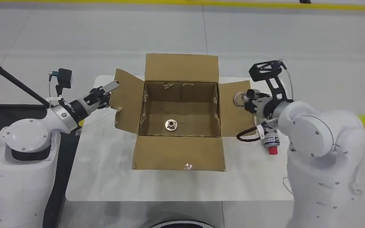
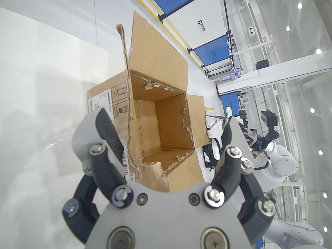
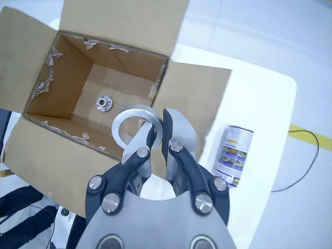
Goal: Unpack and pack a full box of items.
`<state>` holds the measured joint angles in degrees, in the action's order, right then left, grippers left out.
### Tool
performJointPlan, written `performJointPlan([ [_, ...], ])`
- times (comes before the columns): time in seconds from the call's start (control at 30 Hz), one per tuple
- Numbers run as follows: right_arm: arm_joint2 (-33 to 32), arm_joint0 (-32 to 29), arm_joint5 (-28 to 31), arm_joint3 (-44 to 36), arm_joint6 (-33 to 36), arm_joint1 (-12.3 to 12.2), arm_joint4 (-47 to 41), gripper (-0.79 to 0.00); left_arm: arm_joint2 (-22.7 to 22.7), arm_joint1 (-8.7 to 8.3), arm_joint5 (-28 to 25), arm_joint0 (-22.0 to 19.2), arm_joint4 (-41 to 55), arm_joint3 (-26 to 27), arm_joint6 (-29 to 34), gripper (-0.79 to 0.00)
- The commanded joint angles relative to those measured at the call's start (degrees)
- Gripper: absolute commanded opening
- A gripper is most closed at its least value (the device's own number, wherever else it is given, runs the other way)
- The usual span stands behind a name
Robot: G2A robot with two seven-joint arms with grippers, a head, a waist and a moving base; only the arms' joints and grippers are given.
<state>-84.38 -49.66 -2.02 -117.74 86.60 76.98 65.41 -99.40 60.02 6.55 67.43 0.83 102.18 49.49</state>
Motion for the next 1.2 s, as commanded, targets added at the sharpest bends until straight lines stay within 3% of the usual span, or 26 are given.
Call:
performJointPlan([
  [0.0, -3.8, -1.1, -0.2, -0.2, 1.3, -0.6, 2.8, -0.785, 0.0, 0.0, 0.0, 0.0, 0.0, 0.0, 0.0, 0.0],
  [0.17, -9.7, -3.0, -0.9, 4.1, 1.4, -1.7, 9.8, -0.785, 0.0, 0.0, 0.0, 0.0, 0.0, 0.0, 0.0, 0.0],
  [0.43, -14.9, -1.4, -0.4, 18.8, 0.0, -2.7, 10.5, -0.785, 0.0, 0.0, 0.0, 0.0, 0.0, 0.0, 0.0, 0.0],
  [0.7, -14.7, 4.8, -0.1, 36.4, -2.8, -3.6, 12.3, -0.785, 0.0, 0.0, 0.0, 0.0, 0.0, 0.0, 0.0, 0.0],
  [1.17, -11.4, 16.1, -3.2, 64.1, -14.5, -4.3, 15.8, -0.785, 0.0, 0.0, 0.0, 0.0, 0.0, 0.0, 0.0, 0.0],
])
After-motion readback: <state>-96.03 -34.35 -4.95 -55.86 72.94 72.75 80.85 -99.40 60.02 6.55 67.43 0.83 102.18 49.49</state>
